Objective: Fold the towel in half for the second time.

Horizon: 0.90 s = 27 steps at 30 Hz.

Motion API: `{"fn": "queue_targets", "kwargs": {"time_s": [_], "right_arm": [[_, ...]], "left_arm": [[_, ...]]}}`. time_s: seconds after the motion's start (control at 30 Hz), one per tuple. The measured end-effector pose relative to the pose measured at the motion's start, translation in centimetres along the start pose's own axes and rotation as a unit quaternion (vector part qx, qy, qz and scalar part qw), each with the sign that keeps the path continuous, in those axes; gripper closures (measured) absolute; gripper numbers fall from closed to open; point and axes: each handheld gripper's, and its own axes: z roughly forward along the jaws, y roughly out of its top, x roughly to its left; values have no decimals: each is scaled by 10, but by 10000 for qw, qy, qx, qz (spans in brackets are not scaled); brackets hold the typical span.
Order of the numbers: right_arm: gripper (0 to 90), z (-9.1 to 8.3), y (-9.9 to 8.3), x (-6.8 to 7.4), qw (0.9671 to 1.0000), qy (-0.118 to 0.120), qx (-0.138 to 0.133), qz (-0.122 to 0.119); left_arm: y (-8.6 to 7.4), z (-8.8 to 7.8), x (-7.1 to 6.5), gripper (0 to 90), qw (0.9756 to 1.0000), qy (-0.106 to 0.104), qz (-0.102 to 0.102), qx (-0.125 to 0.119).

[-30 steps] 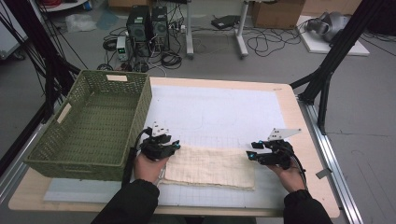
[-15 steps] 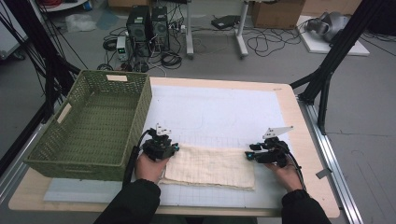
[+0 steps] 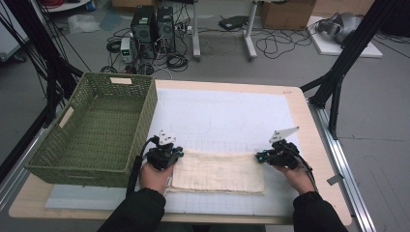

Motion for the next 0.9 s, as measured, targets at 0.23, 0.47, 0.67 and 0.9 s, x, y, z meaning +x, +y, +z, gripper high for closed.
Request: {"fn": "queue_targets", "kwargs": {"time_s": [0.23, 0.47, 0.67, 0.9], "right_arm": [[857, -16, 21, -20, 9984, -325, -457, 107], [856, -11, 8, -19, 9985, -239, -445, 222], [852, -21, -2, -4, 9971, -246, -717, 88], [844, -30, -10, 18, 9960, -160, -869, -166]], "left_arm": [[18, 11, 11, 866, 9990, 306, -79, -318], [17, 7, 7, 865, 9988, 219, 192, -400], [4, -6, 1, 863, 9978, 154, 361, -538], [-11, -21, -6, 859, 9968, 20, 431, -666]]}}
